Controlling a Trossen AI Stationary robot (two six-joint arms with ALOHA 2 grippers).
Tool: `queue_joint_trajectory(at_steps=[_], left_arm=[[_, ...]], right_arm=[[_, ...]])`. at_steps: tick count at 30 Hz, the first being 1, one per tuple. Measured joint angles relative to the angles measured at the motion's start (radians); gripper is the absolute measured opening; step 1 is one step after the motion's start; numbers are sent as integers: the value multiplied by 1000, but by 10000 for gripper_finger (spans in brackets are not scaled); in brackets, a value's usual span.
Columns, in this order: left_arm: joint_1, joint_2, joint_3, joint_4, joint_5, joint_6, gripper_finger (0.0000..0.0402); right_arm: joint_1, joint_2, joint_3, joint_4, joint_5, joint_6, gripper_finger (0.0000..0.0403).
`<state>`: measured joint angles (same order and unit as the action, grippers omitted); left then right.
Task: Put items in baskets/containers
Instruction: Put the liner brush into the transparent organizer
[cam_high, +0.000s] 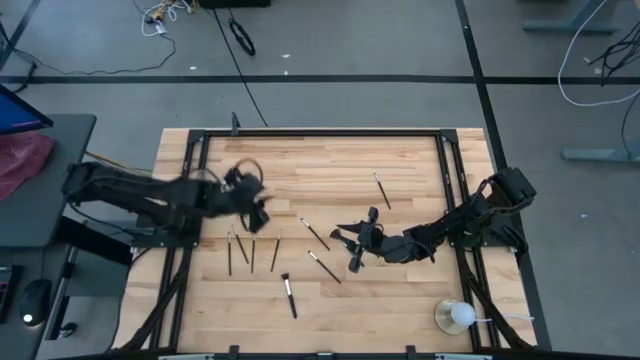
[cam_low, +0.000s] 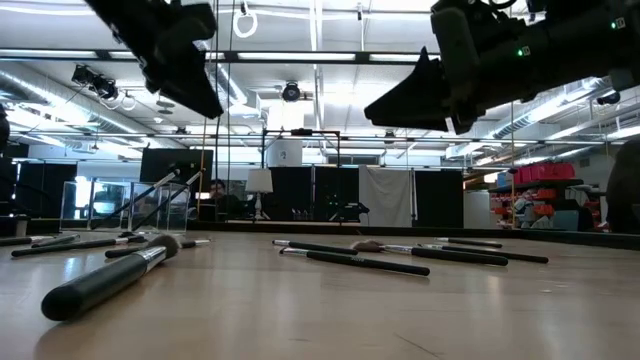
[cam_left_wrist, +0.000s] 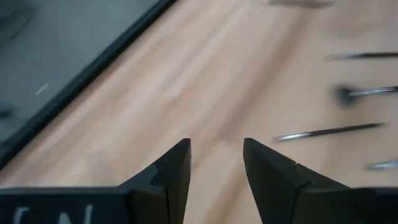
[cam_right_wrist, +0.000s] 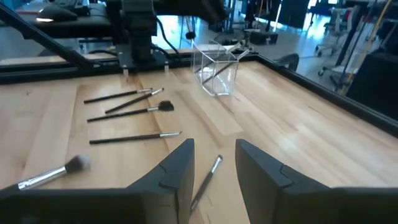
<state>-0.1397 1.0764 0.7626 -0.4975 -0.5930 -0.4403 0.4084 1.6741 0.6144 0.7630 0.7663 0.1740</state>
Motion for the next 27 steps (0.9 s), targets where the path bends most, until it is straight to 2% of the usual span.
queue_joint_trajectory(at_steps=[7,10,12,15,18,24,27], left_arm=[[-216,97,-211,565,-17,94,153],[-296,181,-228,655,-63,70,153],[-343,245,-209,654,-115,15,153],[-387,344,-159,617,-170,-75,153],[-405,420,-98,514,-166,-204,153],[-407,491,27,42,-60,-630,153],[-428,496,41,-92,-87,-776,153]], right_arm=[[0,0,0,-8,0,5,120],[0,0,0,-13,-2,4,120],[0,0,0,-24,-27,2,120],[0,0,0,-31,-75,1,120],[0,0,0,-54,-134,-3,120],[0,0,0,-134,-231,-2,120],[2,0,0,-163,-262,4,120]])
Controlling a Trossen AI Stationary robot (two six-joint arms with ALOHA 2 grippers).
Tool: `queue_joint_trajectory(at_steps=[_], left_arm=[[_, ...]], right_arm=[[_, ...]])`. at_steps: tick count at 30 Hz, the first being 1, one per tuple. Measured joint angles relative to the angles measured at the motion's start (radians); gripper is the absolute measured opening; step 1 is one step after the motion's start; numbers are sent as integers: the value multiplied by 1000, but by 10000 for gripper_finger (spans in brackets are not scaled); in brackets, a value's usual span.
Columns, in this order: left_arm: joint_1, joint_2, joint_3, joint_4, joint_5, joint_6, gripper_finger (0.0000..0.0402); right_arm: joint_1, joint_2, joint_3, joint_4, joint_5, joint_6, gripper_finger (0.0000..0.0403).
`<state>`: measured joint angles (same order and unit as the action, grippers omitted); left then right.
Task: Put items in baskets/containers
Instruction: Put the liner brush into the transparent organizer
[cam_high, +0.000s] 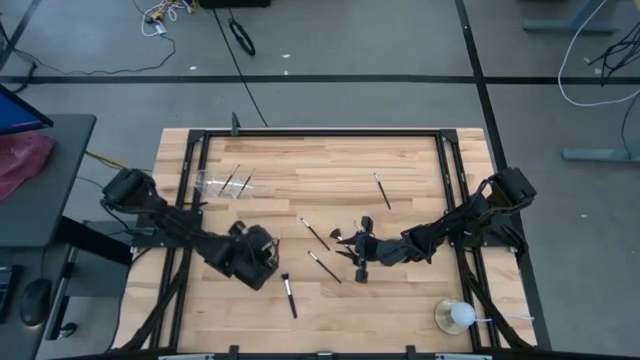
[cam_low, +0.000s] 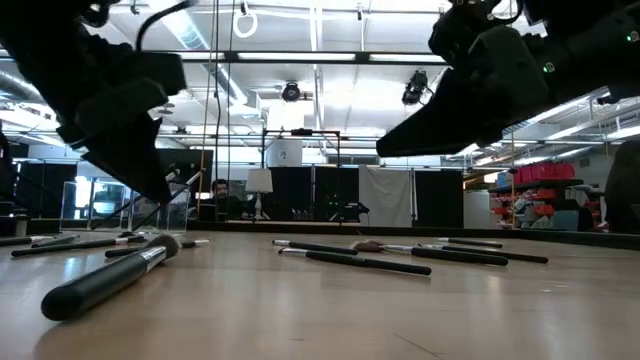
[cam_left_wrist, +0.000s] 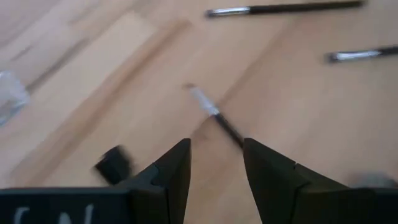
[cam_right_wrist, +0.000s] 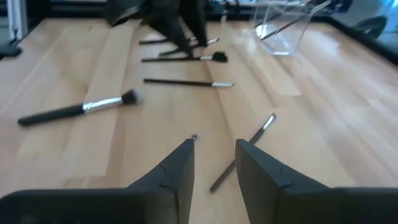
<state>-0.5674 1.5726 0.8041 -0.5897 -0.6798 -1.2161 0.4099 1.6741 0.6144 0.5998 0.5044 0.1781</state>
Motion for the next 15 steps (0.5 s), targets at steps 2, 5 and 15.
queue_joint_trajectory(at_steps=[2,5,15], left_arm=[[-15,0,-10,0,-39,-68,153],[-35,0,-44,58,-98,-136,154],[-37,0,-152,303,-60,-55,217]], right_arm=[[0,0,0,-14,-18,8,120],[0,0,0,-15,-28,6,120],[0,0,0,-17,-53,9,120]])
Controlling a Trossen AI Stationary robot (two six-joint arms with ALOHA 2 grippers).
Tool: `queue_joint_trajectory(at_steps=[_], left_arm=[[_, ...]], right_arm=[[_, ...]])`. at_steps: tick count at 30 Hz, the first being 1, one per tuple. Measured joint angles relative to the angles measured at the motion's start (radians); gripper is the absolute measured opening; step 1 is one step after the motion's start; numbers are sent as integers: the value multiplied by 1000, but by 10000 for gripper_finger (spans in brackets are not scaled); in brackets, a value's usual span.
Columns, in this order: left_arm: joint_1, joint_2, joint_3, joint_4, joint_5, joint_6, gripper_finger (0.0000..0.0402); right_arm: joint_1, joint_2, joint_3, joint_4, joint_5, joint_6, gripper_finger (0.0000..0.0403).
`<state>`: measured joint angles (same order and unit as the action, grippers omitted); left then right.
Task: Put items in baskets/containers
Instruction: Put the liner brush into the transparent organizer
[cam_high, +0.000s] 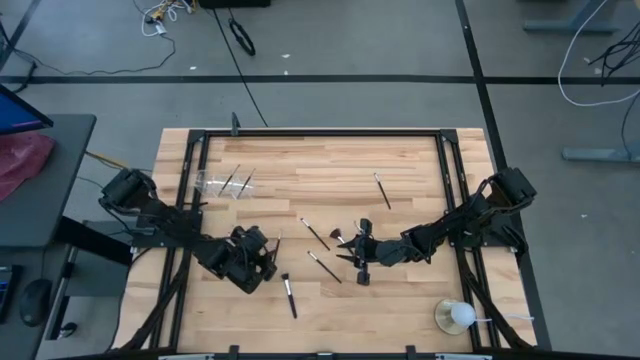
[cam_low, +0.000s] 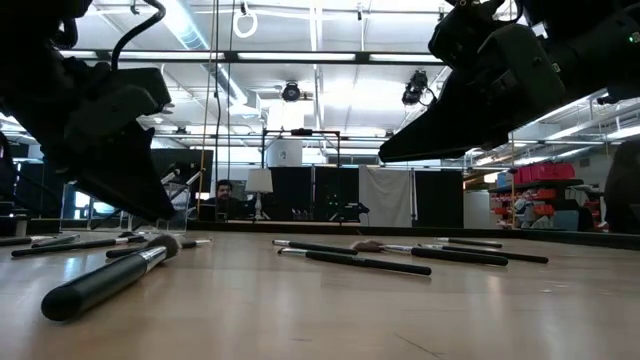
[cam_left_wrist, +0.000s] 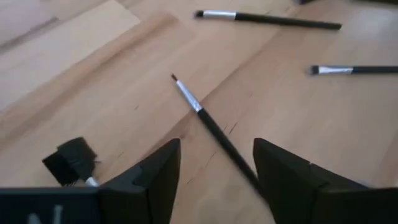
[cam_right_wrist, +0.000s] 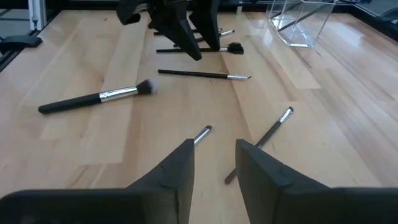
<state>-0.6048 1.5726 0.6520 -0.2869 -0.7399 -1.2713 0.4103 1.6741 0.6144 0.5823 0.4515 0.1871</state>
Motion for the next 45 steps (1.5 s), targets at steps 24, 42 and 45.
queue_joint_trajectory(at_steps=[24,42,45], left_arm=[[3,227,3,87,-69,-53,100],[15,192,20,51,-99,3,13],[27,177,50,31,-138,66,14]], right_arm=[[0,0,0,4,0,-5,120],[0,-31,0,-100,46,29,120],[0,-70,0,-171,47,37,120]])
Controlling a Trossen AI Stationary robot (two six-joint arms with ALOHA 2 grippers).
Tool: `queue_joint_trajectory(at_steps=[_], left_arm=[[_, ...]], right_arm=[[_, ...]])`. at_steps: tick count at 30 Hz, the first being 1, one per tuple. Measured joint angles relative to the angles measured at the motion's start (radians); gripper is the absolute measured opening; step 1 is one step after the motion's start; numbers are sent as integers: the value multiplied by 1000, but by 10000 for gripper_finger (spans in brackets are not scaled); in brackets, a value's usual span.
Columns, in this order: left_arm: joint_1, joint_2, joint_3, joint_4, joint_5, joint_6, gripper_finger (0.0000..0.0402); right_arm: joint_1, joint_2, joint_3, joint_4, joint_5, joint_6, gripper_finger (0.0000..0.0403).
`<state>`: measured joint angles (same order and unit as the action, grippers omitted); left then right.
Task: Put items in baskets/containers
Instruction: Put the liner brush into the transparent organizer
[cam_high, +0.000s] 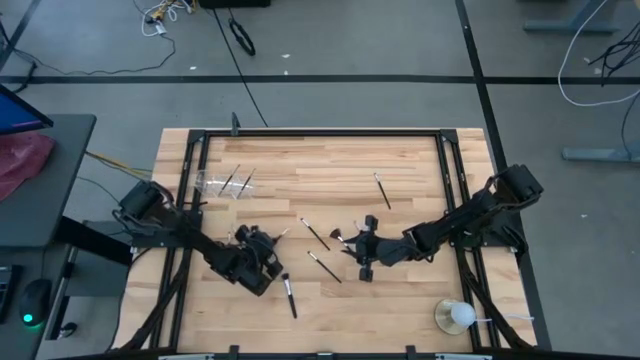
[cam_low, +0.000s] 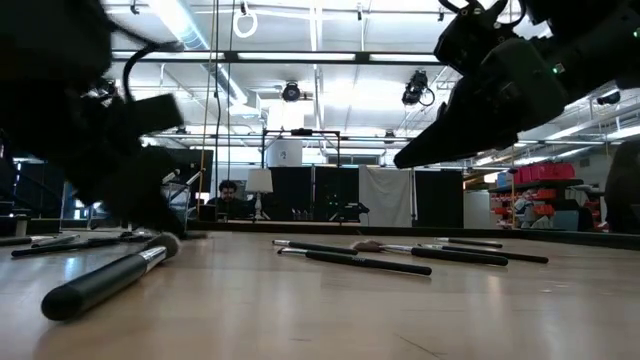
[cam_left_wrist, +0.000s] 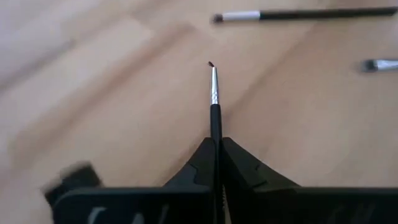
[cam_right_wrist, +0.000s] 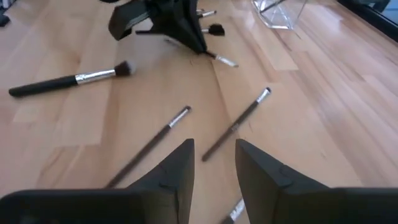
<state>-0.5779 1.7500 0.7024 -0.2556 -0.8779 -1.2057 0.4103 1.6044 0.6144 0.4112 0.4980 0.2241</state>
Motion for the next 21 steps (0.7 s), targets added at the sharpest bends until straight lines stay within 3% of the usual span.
queue_joint_trajectory(at_steps=[5,8,15,21], left_arm=[[43,-22,68,83,-55,190,14],[83,-25,106,248,-27,383,13],[154,-26,128,742,128,891,13],[208,-27,129,1001,337,1072,17]], right_arm=[[0,-23,0,-70,2,-22,120],[0,1,-31,11,-2,-22,120],[-2,70,-241,537,-18,-23,126],[-3,85,-333,903,-85,-141,156]])
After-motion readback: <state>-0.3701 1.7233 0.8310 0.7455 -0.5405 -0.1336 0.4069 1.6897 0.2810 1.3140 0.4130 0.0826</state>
